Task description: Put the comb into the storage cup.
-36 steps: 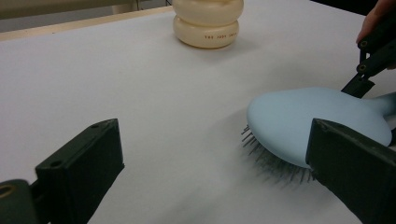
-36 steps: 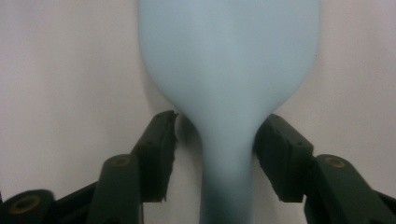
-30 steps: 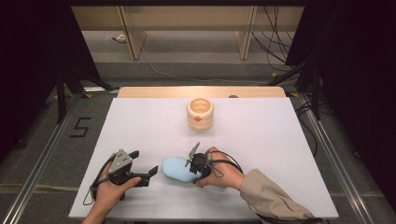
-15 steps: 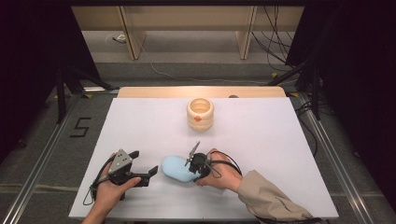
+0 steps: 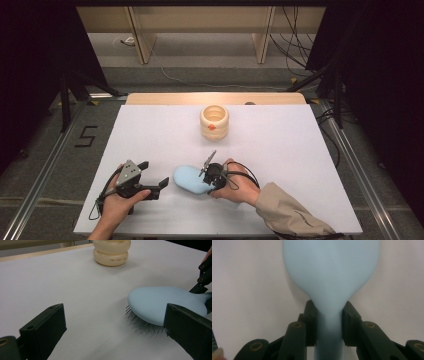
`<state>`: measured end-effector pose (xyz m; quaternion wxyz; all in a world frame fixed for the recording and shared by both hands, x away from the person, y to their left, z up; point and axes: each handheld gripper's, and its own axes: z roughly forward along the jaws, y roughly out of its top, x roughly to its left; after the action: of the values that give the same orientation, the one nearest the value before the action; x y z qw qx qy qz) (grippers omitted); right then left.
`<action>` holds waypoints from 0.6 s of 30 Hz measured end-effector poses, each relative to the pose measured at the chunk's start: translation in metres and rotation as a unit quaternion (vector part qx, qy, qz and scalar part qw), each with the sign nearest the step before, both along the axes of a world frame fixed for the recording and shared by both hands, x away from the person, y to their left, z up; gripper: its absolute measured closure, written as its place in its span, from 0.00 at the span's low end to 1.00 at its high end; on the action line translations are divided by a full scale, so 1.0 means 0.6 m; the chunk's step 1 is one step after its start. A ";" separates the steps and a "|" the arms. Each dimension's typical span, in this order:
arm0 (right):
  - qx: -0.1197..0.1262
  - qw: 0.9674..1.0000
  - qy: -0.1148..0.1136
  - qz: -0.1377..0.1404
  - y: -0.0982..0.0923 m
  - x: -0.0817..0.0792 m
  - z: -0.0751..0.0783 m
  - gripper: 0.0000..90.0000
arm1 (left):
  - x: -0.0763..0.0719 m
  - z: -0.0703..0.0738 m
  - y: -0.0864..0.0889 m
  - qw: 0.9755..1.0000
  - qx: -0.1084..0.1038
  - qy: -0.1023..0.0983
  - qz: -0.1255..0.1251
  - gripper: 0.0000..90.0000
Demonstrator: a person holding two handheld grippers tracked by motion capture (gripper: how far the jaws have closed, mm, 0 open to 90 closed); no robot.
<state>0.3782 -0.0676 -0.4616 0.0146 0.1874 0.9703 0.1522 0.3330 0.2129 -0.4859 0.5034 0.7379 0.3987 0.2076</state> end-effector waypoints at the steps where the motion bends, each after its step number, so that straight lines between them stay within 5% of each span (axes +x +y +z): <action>1: 0.003 1.000 -0.001 -0.002 -0.001 0.000 -0.001 0.78 | 0.000 0.000 0.000 1.000 0.000 0.000 0.000 0.04; 11: 0.015 0.999 0.001 -0.028 -0.009 0.005 0.010 0.78 | 0.000 0.000 0.001 1.000 -0.002 0.000 0.002 0.05; 18: 0.044 0.998 -0.009 -0.044 -0.018 0.012 0.017 0.78 | 0.000 0.001 0.002 1.000 -0.003 0.000 0.004 0.05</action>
<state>0.3853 -0.0786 -0.4513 0.0215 0.2286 0.9534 0.1959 0.3329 0.2142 -0.4854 0.5046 0.7351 0.4019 0.2085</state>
